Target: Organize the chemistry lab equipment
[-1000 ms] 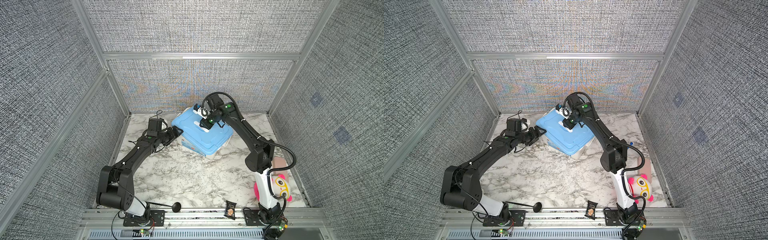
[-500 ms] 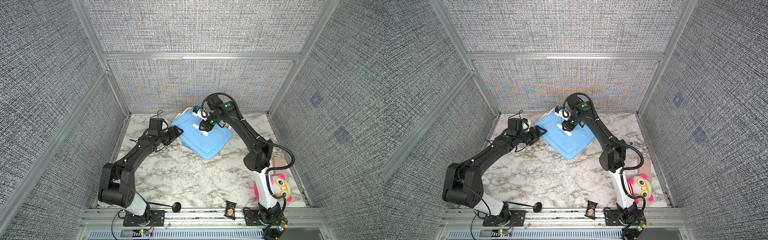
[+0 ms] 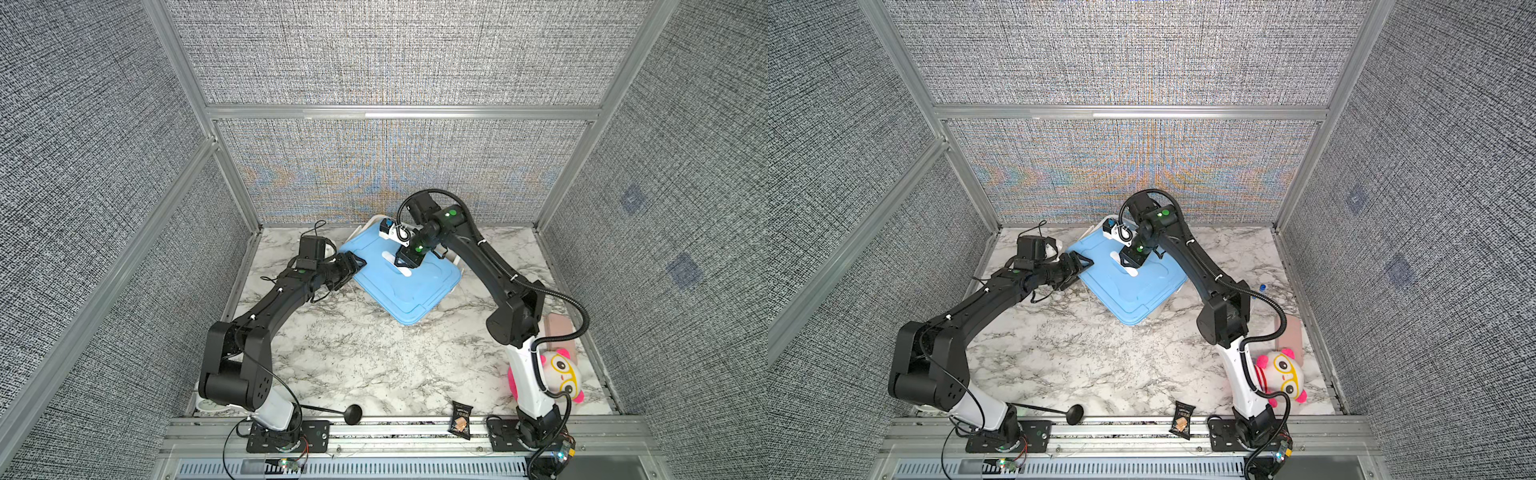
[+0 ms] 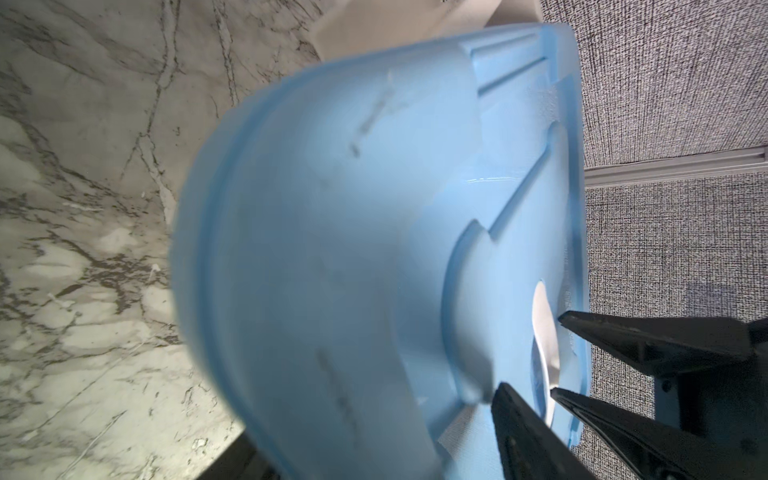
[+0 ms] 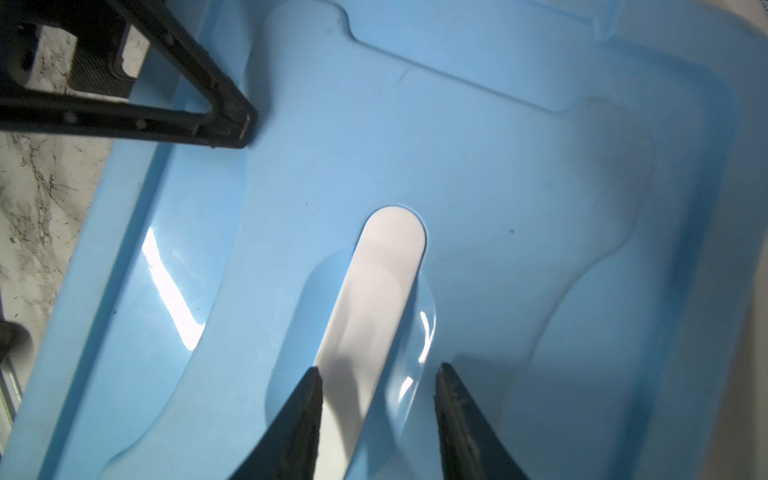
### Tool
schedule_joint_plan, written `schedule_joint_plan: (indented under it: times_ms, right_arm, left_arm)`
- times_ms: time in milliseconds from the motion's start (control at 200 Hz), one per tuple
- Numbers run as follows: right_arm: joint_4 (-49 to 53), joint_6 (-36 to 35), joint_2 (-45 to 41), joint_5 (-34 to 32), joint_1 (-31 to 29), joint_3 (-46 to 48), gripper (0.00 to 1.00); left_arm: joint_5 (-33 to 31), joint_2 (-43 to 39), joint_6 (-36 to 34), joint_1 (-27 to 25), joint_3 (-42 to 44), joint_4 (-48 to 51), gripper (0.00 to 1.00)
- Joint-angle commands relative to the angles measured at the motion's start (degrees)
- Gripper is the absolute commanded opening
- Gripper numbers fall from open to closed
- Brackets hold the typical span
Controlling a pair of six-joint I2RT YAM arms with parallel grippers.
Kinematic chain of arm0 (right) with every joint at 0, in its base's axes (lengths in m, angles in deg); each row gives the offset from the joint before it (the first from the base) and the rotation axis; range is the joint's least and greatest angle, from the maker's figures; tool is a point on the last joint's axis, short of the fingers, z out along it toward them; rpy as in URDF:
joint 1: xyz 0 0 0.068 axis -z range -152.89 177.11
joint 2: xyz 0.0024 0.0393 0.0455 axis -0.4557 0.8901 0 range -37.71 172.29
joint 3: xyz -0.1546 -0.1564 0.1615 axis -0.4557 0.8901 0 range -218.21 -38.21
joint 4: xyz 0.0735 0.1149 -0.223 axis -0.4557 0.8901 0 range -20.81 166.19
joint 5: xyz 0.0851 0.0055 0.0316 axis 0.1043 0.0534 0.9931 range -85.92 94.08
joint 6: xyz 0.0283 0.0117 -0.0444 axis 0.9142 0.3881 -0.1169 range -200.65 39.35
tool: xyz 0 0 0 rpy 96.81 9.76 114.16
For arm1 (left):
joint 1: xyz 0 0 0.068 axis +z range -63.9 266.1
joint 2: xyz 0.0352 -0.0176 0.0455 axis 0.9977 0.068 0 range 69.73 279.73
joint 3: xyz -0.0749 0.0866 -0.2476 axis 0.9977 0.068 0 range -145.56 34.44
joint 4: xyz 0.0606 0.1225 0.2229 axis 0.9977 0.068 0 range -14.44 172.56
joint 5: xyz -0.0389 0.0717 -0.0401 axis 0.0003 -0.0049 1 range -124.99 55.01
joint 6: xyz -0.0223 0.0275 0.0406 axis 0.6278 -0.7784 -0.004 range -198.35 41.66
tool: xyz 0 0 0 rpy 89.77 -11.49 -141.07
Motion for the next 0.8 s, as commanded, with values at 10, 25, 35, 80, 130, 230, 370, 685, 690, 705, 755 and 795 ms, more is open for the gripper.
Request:
schedule_joint_plan:
  times_ms: [10,25,35,80,130,230,370,685,690,705,755,795]
  right_arm:
    - [2.04,-1.94,-0.29,-2.76,-0.57,0.7,0.43]
    - [1.99,-2.0,-0.21,-2.95,-0.56,0.71,0.43]
    - [1.95,-2.05,-0.2,-3.22,-0.56,0.71,0.42]
    - [1.7,-2.14,-0.13,-4.31,-0.6,0.63,0.41]
    - [1.3,-1.98,-0.21,-5.41,-0.66,0.62,0.41]
    - [-0.22,-1.29,-0.69,-6.98,-0.65,0.8,0.4]
    - [-2.31,-0.03,-0.99,-12.96,-1.04,0.36,0.4]
    - [-3.78,6.84,-6.1,-8.96,-1.37,3.55,0.41]
    - [-3.77,6.83,-6.23,-8.81,-1.4,3.67,0.42]
    - [-3.77,6.9,-6.48,-7.95,-1.43,4.02,0.41]
    - [-3.92,6.97,-7.04,-6.02,-1.6,5.36,0.41]
    - [-4.01,6.85,-7.3,-5.23,-1.77,6.22,0.41]
  left_arm:
    - [-0.81,-0.73,0.93,0.03,-0.83,0.71,0.68]
    - [-0.96,-0.82,0.99,0.03,-0.85,0.8,0.66]
    - [-1.1,-0.89,1.04,0.03,-0.89,0.89,0.66]
    - [-1.34,-1.32,1.3,0.03,-1.02,1.3,0.62]
    - [-1.57,-1.74,1.22,0.07,-1.2,1.53,0.58]
    - [-1.55,-2.36,1.48,0.03,-1.2,1.44,0.52]
    - [-0.71,-2.3,2.73,-0.02,-1.2,1.13,0.43]
    - [-0.16,-2.34,6.61,-0.06,-0.42,-0.92,0.37]
    - [-0.18,-2.33,6.66,-0.06,-0.41,-0.93,0.37]
    - [-0.2,-2.39,6.78,-0.06,-0.33,-1.0,0.37]
    - [-0.37,-2.31,7.26,-0.06,-0.16,-1.1,0.37]
    - [-0.35,-2.15,7.57,-0.08,0.01,-1.19,0.37]
